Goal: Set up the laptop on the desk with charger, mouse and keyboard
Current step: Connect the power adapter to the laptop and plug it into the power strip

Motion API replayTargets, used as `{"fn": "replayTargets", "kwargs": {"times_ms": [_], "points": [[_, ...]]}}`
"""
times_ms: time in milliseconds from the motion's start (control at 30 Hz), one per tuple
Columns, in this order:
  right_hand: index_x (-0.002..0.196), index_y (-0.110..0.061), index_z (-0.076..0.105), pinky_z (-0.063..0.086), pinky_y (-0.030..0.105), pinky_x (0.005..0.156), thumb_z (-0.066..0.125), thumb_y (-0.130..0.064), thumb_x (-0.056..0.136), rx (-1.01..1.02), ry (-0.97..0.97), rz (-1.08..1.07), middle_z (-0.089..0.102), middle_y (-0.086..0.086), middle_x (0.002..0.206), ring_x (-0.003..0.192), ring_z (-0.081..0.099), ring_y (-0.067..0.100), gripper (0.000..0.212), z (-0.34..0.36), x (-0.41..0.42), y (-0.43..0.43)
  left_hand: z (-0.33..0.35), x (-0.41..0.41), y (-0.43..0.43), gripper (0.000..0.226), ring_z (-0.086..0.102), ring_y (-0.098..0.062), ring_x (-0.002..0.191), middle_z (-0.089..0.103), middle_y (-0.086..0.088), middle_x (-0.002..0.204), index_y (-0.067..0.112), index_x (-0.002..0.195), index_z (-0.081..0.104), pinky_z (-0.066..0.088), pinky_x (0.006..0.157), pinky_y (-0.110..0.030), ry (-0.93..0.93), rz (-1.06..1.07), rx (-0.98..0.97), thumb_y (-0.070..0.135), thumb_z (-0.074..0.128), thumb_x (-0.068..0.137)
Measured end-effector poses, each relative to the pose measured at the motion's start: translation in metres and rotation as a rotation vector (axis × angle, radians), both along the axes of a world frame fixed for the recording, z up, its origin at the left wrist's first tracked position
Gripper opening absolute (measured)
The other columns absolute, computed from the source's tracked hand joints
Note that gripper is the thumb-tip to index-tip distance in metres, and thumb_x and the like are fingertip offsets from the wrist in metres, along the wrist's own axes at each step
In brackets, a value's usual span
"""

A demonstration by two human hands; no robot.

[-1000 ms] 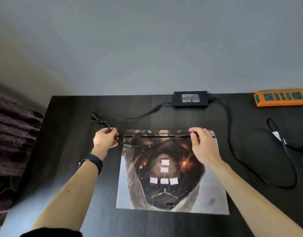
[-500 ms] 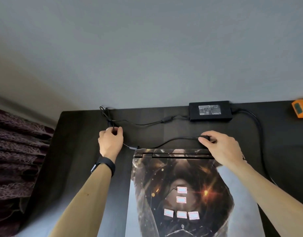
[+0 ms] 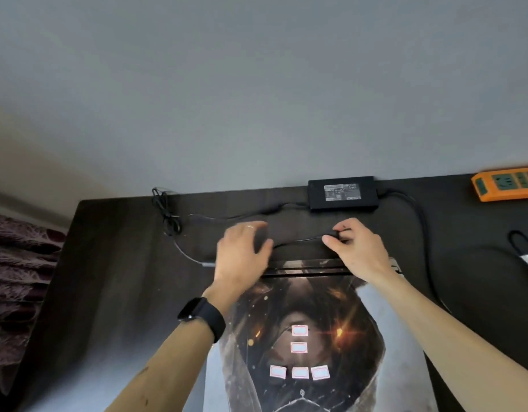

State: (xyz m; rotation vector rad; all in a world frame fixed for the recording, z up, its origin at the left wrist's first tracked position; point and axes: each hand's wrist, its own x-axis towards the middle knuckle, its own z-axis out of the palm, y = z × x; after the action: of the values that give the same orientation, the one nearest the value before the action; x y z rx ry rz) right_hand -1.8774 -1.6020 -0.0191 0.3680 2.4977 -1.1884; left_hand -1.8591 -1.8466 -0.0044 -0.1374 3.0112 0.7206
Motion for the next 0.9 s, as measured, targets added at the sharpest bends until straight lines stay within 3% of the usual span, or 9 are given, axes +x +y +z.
{"fn": "replayTargets", "kwargs": {"times_ms": [133,233,300,400,500,667,767,900], "points": [[0.107,-0.028,0.065,0.052,0.039,0.100,0.071,-0.034,0.089,-0.160,-0.019,0.033,0.072,-0.009,0.103,0.099,0.070,0.010,0.020,0.002,-0.001,0.009,-0.001,-0.016,0.062,0.047,0.049,-0.016,0.129,0.056,0.008,0.140,0.033,0.143,0.046,0.041,0.107,-0.039,-0.231,-0.361,0.087,0.038,0.054,0.097],[0.103,-0.035,0.067,0.053,0.037,0.098,0.071,-0.036,0.088,-0.123,0.001,0.091,0.071,-0.019,0.097,0.093,0.068,-0.001,0.016,0.001,0.002,0.022,-0.006,-0.034,0.083,0.028,0.063,-0.008,0.108,0.071,0.014,0.114,0.038,0.121,0.064,0.050,0.095,-0.030,-0.346,-0.338,0.219,0.042,0.057,0.095],[0.102,-0.040,0.065,0.049,0.041,0.099,0.069,-0.045,0.087,-0.016,0.057,0.092,0.070,-0.024,0.092,0.099,0.064,0.001,0.016,0.000,0.008,0.031,-0.006,-0.042,0.081,0.020,0.064,-0.004,0.097,0.073,0.014,0.103,0.039,0.111,0.069,0.050,0.088,-0.024,-0.372,-0.289,0.247,0.043,0.060,0.094],[0.112,-0.040,0.062,0.046,0.045,0.099,0.062,-0.062,0.084,0.217,0.103,0.112,0.065,-0.022,0.105,0.114,0.053,0.011,0.035,-0.001,0.026,0.050,-0.005,-0.047,0.075,0.020,0.063,-0.007,0.092,0.073,0.009,0.100,0.032,0.112,0.069,0.049,0.085,-0.023,-0.392,-0.235,0.285,0.037,0.057,0.097],[0.120,-0.041,0.057,0.046,0.044,0.098,0.057,-0.078,0.073,0.283,0.029,0.172,0.053,-0.017,0.121,0.122,0.042,0.014,0.060,0.005,0.044,0.060,-0.003,-0.044,0.074,0.018,0.067,-0.009,0.084,0.073,0.010,0.092,0.029,0.110,0.066,0.049,0.074,-0.017,-0.493,-0.219,0.337,0.037,0.055,0.098],[0.145,-0.040,0.032,0.046,0.048,0.102,0.064,-0.083,0.059,0.355,-0.121,0.327,0.028,-0.013,0.142,0.135,0.025,0.018,0.102,0.012,0.060,0.062,-0.006,-0.029,0.082,0.016,0.066,-0.014,0.092,0.074,0.005,0.095,0.031,0.108,0.064,0.050,0.085,-0.029,-0.525,-0.234,0.238,0.039,0.055,0.097],[0.143,-0.037,0.033,0.046,0.042,0.099,0.076,-0.073,0.056,0.296,-0.181,0.357,0.030,-0.006,0.134,0.127,0.025,0.020,0.103,0.016,0.047,0.060,-0.004,-0.030,0.087,0.017,0.066,-0.018,0.090,0.074,-0.002,0.094,0.029,0.109,0.062,0.050,0.082,-0.032,-0.561,-0.223,0.229,0.038,0.053,0.098],[0.127,-0.032,0.041,0.046,0.038,0.091,0.085,-0.068,0.046,0.248,-0.285,0.488,0.036,-0.001,0.116,0.114,0.031,0.020,0.099,0.025,0.016,0.062,-0.001,-0.037,0.098,0.015,0.061,-0.014,0.074,0.074,0.000,0.090,0.026,0.111,0.055,0.042,0.063,-0.025,-0.582,-0.227,0.197,0.034,0.047,0.102]]}}
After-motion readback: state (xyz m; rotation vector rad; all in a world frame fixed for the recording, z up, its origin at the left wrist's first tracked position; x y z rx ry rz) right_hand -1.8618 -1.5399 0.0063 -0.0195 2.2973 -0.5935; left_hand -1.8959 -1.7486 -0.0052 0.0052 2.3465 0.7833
